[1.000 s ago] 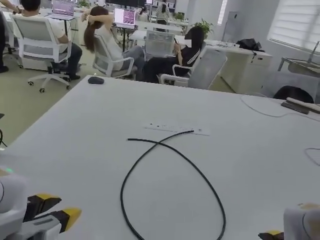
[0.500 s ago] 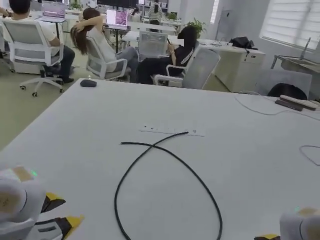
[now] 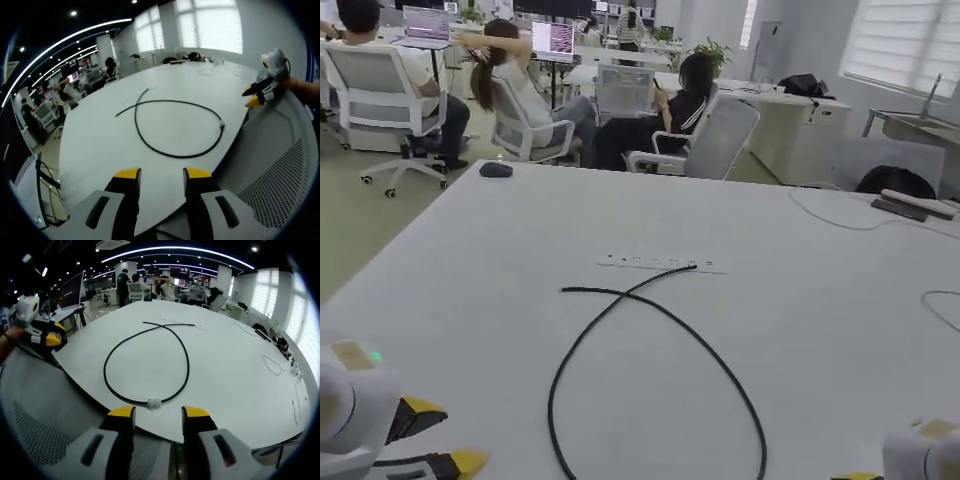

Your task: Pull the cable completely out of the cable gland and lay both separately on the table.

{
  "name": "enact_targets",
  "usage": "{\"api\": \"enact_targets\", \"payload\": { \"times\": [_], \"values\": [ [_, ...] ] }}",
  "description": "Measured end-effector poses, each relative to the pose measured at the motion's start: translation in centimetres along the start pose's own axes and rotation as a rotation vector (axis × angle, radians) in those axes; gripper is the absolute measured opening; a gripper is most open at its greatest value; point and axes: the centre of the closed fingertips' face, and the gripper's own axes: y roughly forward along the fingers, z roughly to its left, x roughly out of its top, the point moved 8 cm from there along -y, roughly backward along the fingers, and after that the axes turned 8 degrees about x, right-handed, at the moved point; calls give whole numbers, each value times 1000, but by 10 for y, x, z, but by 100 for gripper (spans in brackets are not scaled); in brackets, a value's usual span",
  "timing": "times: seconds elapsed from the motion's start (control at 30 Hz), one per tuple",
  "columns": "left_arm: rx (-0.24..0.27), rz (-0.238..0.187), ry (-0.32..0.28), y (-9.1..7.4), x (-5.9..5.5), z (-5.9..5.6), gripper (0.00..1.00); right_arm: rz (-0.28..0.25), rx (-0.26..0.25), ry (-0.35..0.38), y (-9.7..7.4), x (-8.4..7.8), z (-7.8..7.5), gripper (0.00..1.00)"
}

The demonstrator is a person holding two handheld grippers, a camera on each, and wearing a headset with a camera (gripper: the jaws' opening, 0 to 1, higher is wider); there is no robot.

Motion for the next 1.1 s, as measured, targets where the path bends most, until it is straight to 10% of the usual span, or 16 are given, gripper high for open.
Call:
{"api": "enact_targets", "payload": {
  "times": [0.17, 0.23, 0.37, 0.47, 0.63, 0.73, 0.83, 1.1],
  "values": [
    [-66, -40, 74, 12, 35, -16, 33, -4, 2, -1, 0, 0, 0, 37],
    [-54, -9, 238, 24, 47, -24, 33, -4, 1, 0, 0, 0, 0, 37],
    [-155, -29, 328, 46, 71, -52, 33, -6, -1, 3, 0, 0, 0, 37],
    [-198, 0, 505, 64, 79, -71, 33, -5, -1, 6, 0, 0, 0, 36],
    [-352, 17, 564, 92, 86, -107, 33, -14, -2, 8, 0, 0, 0, 36],
    [-514, 44, 497, 112, 85, -133, 34, -17, -1, 8, 0, 1, 0, 36],
    [-544, 89, 573, 132, 82, -145, 33, -17, -8, 14, 0, 0, 0, 36],
    [-642, 164, 431, 179, 76, -185, 35, -18, -11, 16, 0, 0, -1, 35]
  ]
}}
